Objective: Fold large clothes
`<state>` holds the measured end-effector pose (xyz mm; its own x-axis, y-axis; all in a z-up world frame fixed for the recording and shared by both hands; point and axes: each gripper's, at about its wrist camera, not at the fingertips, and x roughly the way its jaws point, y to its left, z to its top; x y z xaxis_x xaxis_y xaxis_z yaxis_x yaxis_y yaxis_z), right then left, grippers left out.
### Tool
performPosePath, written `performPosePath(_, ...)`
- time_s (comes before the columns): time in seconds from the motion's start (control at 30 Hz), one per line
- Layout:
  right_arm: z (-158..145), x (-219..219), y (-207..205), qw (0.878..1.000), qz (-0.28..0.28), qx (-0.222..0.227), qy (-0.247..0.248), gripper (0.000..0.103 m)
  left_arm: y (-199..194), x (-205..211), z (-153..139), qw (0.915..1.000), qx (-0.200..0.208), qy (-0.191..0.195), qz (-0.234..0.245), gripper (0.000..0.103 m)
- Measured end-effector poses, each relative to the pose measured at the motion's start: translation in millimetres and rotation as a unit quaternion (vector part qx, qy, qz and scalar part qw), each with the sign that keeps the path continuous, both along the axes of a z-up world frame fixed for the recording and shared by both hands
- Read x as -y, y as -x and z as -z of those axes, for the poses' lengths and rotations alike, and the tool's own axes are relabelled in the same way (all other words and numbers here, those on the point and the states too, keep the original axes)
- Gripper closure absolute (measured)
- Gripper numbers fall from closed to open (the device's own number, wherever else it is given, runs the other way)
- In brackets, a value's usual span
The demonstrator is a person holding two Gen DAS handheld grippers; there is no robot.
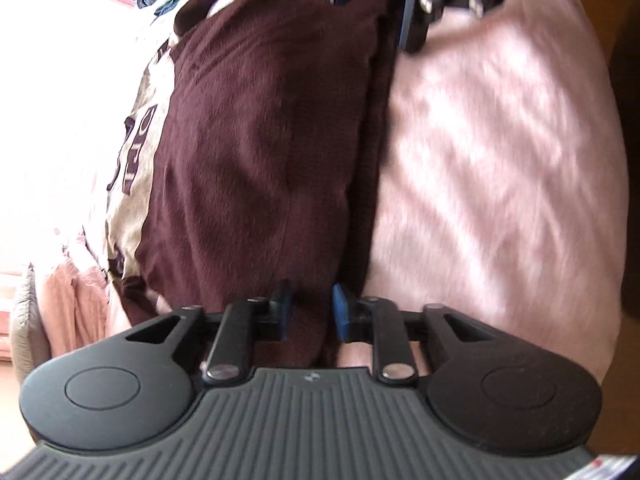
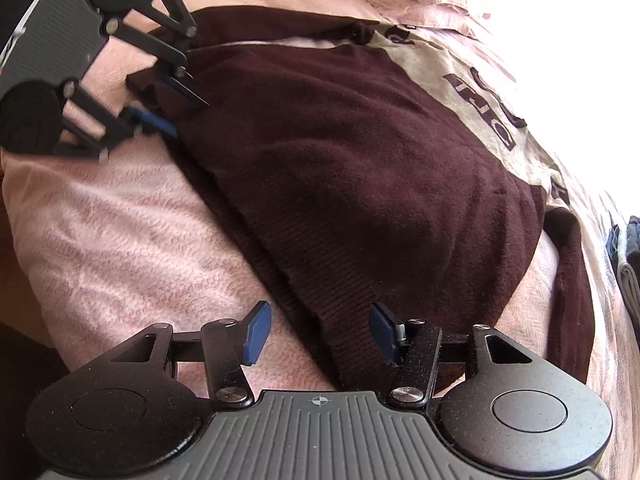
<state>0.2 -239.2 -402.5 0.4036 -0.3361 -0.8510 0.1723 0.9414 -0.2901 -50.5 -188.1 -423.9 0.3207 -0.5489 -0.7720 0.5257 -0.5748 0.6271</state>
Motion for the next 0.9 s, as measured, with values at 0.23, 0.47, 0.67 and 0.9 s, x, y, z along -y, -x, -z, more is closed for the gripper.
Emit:
performPosePath(0.23, -10.8, 4.7, 3.2, 0.999, 0.012, 0.031, 0.007, 0.051, -13.9, 2.8, -21.3, 0.9987, -0.031, 0.026, -0.030, 0.101)
performPosePath(0.47, -13.1, 2.6, 2.2, 0.999, 0.000, 0.042, 0.007, 0.056, -18.7, -0.3, -48.6, 0.9964, -0.053, 0.050, -0.043, 0.101)
performPosePath(0.67, 9.0, 2.5, 0.9, 0.999, -0.016, -0.003, 0.029, 0.057, -21.1, 0.7, -53.5, 0.9956, -0.056, 0.057, -0.049, 0.101)
performPosePath(0.9, 1.1, 15.7, -2.2, 0.999, 0.009, 0.016, 0.036, 0.084, -21.1, -4.3, -54.5, 0.9962, -0.055, 0.051, -0.042, 0.101)
